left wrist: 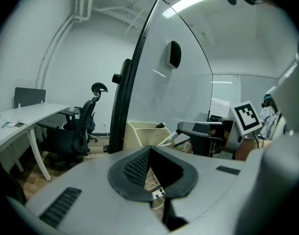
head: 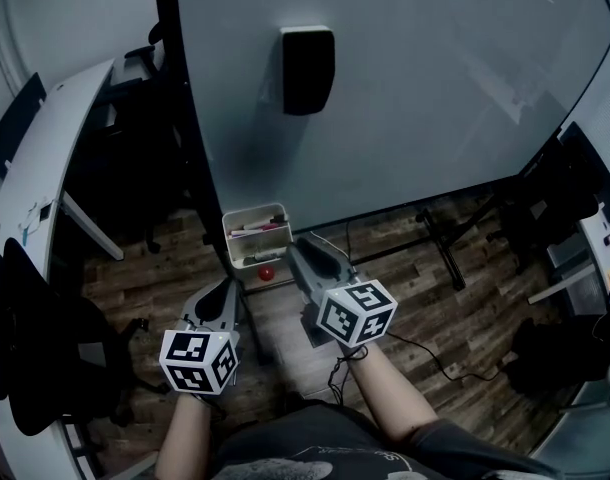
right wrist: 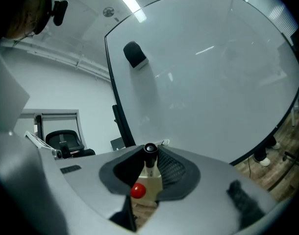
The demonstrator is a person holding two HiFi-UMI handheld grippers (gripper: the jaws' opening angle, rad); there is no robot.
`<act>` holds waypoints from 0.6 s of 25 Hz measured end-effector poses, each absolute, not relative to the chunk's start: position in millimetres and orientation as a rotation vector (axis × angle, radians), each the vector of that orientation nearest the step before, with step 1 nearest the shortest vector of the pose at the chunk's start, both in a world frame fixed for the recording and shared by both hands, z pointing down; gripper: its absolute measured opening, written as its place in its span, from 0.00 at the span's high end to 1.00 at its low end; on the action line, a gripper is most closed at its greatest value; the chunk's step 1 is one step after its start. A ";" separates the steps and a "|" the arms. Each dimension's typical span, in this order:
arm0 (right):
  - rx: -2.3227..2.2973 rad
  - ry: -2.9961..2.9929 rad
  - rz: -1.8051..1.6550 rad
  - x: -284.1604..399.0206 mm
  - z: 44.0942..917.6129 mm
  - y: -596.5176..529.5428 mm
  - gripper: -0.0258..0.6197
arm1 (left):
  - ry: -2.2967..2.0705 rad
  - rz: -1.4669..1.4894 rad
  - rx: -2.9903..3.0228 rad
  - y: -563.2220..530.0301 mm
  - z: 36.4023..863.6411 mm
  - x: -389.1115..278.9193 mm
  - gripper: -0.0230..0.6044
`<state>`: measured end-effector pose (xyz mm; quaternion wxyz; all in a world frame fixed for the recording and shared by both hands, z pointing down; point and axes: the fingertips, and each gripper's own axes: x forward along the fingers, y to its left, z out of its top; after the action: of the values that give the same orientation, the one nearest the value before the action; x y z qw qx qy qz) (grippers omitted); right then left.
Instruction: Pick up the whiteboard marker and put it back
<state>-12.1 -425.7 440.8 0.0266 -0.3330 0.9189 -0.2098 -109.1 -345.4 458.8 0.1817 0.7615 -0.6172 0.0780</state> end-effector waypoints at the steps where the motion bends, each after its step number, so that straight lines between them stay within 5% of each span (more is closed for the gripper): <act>1: -1.033 2.837 -0.632 -11.8 438.6 -423.3 0.82 | -1.742 0.218 2.152 -342.9 458.0 -109.4 0.94; 15: -1.161 2.719 -0.404 16.3 377.8 -367.5 0.82 | -1.693 0.179 2.255 -293.1 431.4 -102.6 0.94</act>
<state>16.3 -367.5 377.8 0.0788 -0.3880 0.9083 -0.1348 -102.6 -293.1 431.4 0.1572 0.7882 -0.5917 0.0627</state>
